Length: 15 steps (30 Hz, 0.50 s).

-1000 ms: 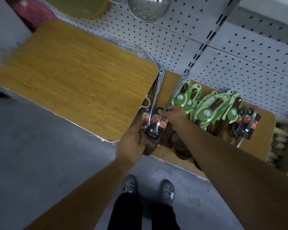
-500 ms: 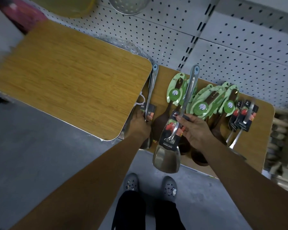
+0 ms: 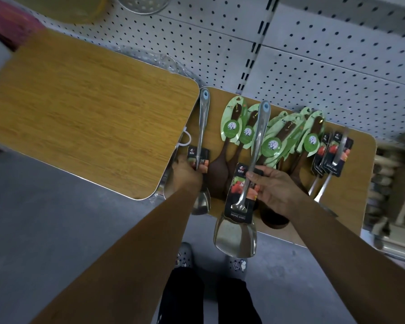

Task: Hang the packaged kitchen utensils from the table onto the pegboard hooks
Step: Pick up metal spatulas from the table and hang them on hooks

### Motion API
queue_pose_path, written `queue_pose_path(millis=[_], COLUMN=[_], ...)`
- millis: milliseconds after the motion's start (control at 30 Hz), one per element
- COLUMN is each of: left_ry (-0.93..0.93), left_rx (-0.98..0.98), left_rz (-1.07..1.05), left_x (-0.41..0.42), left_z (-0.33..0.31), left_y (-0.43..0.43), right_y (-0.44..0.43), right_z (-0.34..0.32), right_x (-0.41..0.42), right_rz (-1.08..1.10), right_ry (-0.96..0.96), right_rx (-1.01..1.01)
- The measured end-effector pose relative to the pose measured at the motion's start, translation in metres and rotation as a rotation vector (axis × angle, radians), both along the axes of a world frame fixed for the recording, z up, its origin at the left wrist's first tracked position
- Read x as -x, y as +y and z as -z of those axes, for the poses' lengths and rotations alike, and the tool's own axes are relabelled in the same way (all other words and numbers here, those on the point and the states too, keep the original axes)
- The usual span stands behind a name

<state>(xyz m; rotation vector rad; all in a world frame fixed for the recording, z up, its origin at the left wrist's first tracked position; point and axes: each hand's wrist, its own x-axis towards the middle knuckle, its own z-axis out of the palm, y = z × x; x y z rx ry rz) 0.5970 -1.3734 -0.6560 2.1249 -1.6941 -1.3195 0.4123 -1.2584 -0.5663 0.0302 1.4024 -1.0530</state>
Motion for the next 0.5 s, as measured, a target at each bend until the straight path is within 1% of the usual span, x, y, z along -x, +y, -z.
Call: queue_pose_path(millis=[67,100,300,400,500], left_ry=[0.136,0.158,0.176,0.239,0.302], left_rx=[-0.078,-0.096,-0.13,-0.17,-0.231], left_rz=[-0.048,-0.042,0.015,0.007,-0.006], left_x=[-0.004,-0.007,-0.022,-0.031,-0.043], left_z=[-0.003,-0.004,-0.019,-0.032,-0.05], left_y=[-0.003,-0.004,-0.003,0.004,0.015], right_y=[-0.001,-0.001,0.001,0.009,0.022], right_z=[-0.002,-0.003,-0.013,-0.021,-0.036], right_x=[0.001,0.001,-0.004,-0.006,-0.011], right_rz=[-0.01,-0.018,-0.033,-0.001,-0.016], right_ry=[-0.001,0.003,0.053,0.045,0.016], right_rx=[-0.01,-0.011,-0.013,-0.011,-0.021])
